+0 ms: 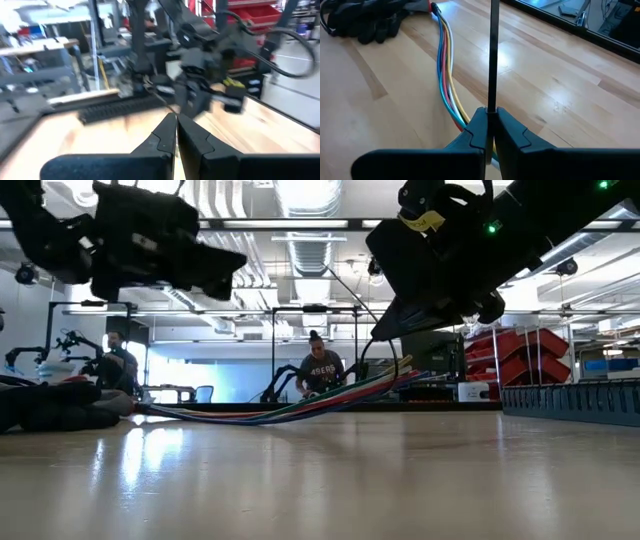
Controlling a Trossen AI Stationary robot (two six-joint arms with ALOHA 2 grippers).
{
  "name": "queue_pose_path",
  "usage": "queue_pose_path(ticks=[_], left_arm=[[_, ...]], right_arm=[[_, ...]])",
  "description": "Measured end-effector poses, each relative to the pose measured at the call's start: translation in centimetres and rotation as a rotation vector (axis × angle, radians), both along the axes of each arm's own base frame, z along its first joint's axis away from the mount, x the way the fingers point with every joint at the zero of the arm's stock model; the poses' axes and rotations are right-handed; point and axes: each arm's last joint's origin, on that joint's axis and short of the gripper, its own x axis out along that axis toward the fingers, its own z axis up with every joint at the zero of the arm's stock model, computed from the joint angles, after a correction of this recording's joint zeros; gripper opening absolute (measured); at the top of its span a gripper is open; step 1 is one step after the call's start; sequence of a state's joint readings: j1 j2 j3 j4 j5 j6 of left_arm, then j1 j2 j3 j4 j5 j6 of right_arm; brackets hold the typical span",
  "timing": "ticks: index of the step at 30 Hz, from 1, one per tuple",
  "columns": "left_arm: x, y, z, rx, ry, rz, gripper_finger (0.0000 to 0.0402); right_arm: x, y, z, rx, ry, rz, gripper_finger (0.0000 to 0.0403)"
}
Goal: Ziptie cables
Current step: Wrap the colored cable wires with the black zip tie
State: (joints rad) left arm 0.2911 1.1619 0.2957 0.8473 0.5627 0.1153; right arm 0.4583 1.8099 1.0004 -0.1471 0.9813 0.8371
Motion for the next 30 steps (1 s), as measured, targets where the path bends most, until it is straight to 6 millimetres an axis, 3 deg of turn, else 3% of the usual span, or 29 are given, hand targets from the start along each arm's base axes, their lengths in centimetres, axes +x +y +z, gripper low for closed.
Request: queue_pose_path(ticks=[8,15,23,30], left_arm=[[1.2,-2.0,-2.6,-0.033,0.026,-0.107,0.0001],[5.3,-2.9,-4.7,-0.057,0.058,-0.164,0.0025],[11.2,-2.1,-6.7,-0.094,0.085,-0.183,0.0067],[14.4,-1.5,-7.9,-0.055,0.070,-0.182,0.0094]], right_arm=[[-0.1,0.0,-0.2,0.008,0.017,0.010,0.0003],[-0.2,-0.1,-0.2,0.007,0.023,0.014,0.0003],[-0.1,0.0,-0.3,0.011,0.037,0.033,0.0003],[-0.1,0.0,-0.2,0.012,0.034,0.032,0.0003]])
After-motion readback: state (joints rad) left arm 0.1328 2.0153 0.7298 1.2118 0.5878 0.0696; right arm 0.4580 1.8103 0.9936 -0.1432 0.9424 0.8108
